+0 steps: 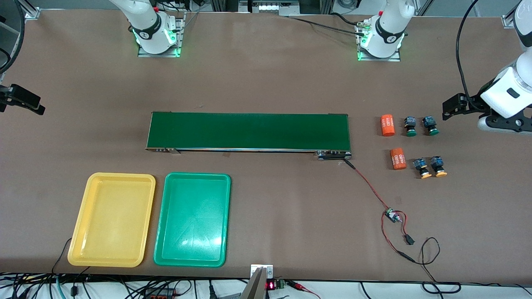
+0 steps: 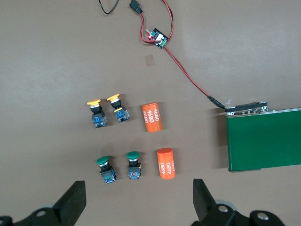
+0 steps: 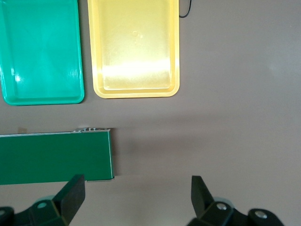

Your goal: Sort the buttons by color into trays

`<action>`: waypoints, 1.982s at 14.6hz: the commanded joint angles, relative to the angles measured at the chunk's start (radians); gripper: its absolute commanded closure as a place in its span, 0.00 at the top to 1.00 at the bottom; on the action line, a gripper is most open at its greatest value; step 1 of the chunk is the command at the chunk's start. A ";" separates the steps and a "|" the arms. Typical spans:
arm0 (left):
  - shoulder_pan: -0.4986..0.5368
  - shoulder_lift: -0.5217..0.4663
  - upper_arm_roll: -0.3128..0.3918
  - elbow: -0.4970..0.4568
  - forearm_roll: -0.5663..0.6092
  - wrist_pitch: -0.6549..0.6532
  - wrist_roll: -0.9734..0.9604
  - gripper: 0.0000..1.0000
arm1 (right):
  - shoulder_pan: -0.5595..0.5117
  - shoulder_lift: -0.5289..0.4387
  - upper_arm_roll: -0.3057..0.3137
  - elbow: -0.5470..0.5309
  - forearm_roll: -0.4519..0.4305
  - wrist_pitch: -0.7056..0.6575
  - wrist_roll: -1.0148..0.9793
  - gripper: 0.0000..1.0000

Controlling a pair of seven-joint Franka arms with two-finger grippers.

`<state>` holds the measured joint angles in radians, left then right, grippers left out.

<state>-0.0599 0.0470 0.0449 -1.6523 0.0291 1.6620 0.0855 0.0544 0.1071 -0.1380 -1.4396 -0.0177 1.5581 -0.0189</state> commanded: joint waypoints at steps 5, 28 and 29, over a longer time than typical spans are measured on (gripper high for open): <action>-0.005 0.011 0.000 0.031 0.003 -0.022 -0.018 1.00 | -0.008 -0.010 0.005 -0.021 0.009 -0.003 0.010 1.00; 0.009 0.212 0.001 -0.288 0.012 0.425 -0.009 1.00 | -0.015 -0.015 -0.002 -0.031 0.005 0.007 0.011 1.00; 0.011 0.227 0.001 -0.317 0.012 0.483 -0.009 1.00 | -0.022 -0.015 -0.002 -0.033 0.005 0.004 0.011 1.00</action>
<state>-0.0511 0.2760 0.0501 -1.8945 0.0292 2.0418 0.0707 0.0439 0.1090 -0.1406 -1.4536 -0.0177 1.5587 -0.0170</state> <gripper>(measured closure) 0.000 0.000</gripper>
